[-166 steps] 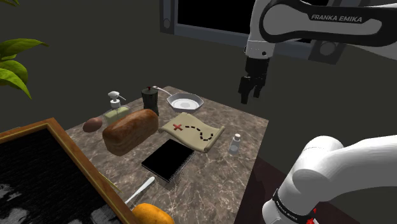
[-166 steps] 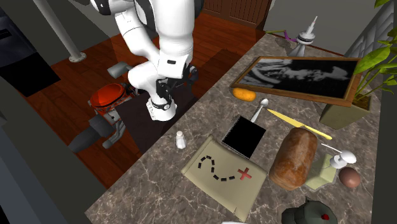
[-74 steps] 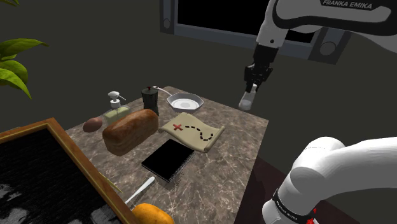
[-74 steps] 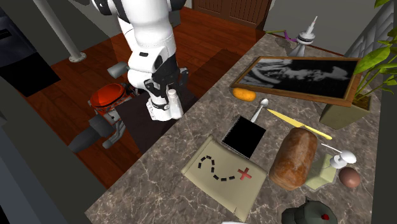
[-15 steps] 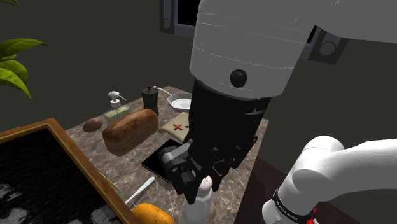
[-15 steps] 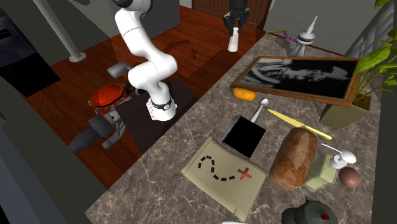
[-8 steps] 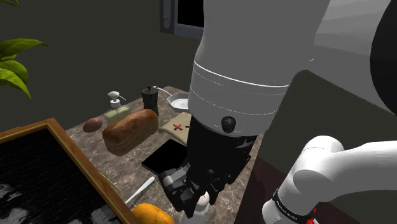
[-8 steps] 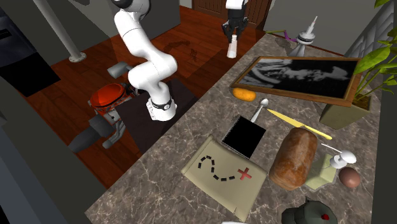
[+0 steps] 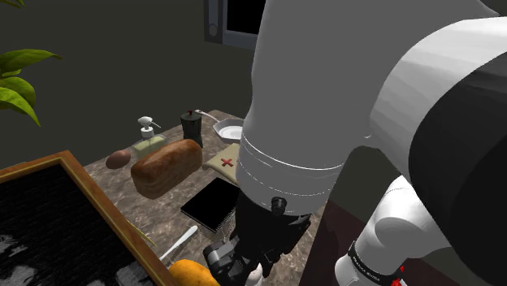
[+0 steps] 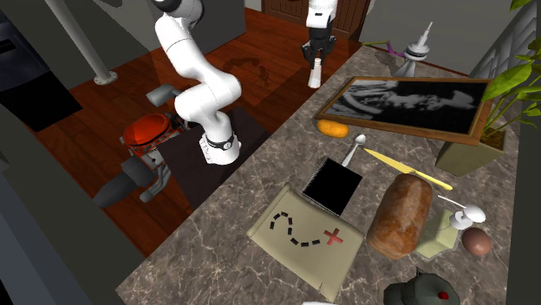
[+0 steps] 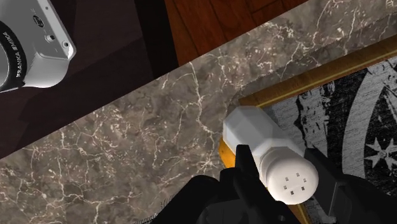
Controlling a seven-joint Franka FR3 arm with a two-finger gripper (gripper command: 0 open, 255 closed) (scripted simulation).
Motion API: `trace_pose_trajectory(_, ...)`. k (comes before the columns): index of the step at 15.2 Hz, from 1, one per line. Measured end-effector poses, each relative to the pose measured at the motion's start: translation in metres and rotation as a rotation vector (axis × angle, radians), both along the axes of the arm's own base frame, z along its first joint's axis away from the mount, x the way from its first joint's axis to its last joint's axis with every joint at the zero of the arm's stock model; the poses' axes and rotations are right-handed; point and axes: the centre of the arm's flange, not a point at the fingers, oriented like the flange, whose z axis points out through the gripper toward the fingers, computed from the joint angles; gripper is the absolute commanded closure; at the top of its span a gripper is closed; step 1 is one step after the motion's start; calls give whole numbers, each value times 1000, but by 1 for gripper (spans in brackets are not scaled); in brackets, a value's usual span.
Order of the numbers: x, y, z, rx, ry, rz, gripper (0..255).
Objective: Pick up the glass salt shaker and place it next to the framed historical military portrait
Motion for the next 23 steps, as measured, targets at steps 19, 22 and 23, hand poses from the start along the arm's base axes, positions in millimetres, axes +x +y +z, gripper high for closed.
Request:
trace_pose_trajectory(19, -1, 0, -101, 0, 0, 0, 255)
trace_pose_trajectory(22, 0, 0, -116, 0, 0, 0, 255)
trace_pose_trajectory(23, 0, 0, -120, 0, 0, 0, 255)
